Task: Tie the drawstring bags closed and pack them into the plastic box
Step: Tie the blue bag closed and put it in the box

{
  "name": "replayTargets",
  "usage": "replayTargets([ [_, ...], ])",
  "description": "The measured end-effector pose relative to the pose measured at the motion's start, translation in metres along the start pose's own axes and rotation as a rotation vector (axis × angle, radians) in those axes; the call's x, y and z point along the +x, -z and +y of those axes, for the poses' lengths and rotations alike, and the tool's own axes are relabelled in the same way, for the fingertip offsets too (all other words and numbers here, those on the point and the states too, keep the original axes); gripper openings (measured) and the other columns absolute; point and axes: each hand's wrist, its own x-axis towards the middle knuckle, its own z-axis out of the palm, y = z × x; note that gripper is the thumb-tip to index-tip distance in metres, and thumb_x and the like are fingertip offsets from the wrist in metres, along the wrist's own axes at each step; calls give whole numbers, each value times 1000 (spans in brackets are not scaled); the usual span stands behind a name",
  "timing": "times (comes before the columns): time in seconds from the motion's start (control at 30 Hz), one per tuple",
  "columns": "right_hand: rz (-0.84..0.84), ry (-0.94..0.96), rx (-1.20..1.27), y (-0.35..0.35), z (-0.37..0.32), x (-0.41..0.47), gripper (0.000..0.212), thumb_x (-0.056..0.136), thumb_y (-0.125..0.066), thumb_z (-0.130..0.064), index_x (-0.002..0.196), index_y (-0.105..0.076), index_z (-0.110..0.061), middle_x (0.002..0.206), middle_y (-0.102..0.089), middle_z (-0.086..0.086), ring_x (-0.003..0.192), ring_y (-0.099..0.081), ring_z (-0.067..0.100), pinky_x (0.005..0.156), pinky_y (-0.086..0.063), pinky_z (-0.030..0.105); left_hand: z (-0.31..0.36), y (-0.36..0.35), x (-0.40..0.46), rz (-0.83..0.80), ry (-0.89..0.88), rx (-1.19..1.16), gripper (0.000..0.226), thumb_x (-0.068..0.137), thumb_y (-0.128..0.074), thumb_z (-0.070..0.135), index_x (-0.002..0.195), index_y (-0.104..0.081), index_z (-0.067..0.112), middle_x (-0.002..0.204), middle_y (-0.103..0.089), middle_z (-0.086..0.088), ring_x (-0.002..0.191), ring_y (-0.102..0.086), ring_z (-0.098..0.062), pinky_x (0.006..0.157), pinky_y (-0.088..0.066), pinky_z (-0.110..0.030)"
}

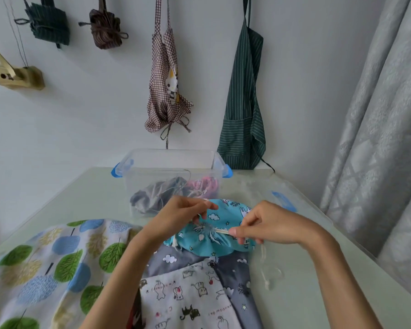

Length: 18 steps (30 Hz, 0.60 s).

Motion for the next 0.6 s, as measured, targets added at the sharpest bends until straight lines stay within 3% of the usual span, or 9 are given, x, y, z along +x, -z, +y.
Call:
replayTargets([
  [0.07,-67,-5,42,6,-3,-10,35,81,-62,-53,60,-69,-26,49,-50,-8,47,-43,0,56,-33,12,3,-9,-3,-96,-17,107,22,95,-53,17,90,-75,15,53,-55,15,53,-42,-4,57,-37,-13],
  [0.17,2,-8,203,12,-5,-15,45,81,-58,-55,50,-61,-22,47,-49,-8,48,-42,2,67,-37,19,3,-26,-8,-308,-13,187,27,95,-52,21,72,-68,19,64,-48,1,63,-37,-12,65,-35,-24],
  [0.27,153,13,371,12,-10,-13,47,83,-56,-53,49,-52,-21,50,-48,-7,52,-42,6,74,-42,21,6,-39,-11,-443,31,239,30,86,-51,30,89,-72,10,84,-62,-13,76,-49,-17,80,-42,-35],
  [0.3,212,32,411,10,-11,-11,46,85,-56,-50,51,-53,-20,51,-49,-7,54,-44,6,73,-42,18,6,-41,-12,-478,30,264,32,87,-52,33,97,-73,11,90,-67,-10,82,-55,-15,85,-45,-34],
  [0.37,279,85,453,5,-18,-7,42,89,-52,-46,59,-62,-20,58,-55,-9,56,-48,1,68,-40,9,7,-45,-15,-537,-3,306,29,93,-55,31,112,-70,14,96,-70,5,86,-59,0,86,-47,-18],
  [0.43,229,174,473,-2,-25,-3,37,92,-46,-46,86,-74,-22,85,-67,-17,76,-56,-13,77,-36,0,7,-46,-18,-584,-10,308,31,97,-51,24,120,-65,9,97,-66,9,82,-56,8,83,-43,-10],
  [0.5,157,281,444,-8,-28,3,39,93,-41,-46,116,-66,-28,124,-59,-22,114,-46,-18,100,-29,5,6,-42,-19,-594,-6,306,34,99,-46,22,121,-63,2,103,-66,3,86,-55,5,89,-43,-12],
  [0.53,146,315,437,-10,-29,4,38,94,-39,-46,120,-63,-31,131,-54,-23,121,-41,-16,104,-28,9,6,-40,-19,-587,3,292,35,100,-45,23,121,-62,0,100,-66,5,84,-54,4,89,-43,-12],
  [0.6,254,286,434,-11,-26,7,35,95,-39,-46,105,-69,-33,118,-65,-15,115,-54,-4,99,-41,19,9,-35,-20,-580,16,255,35,100,-43,24,120,-64,5,83,-62,15,74,-50,4,77,-41,-10],
])
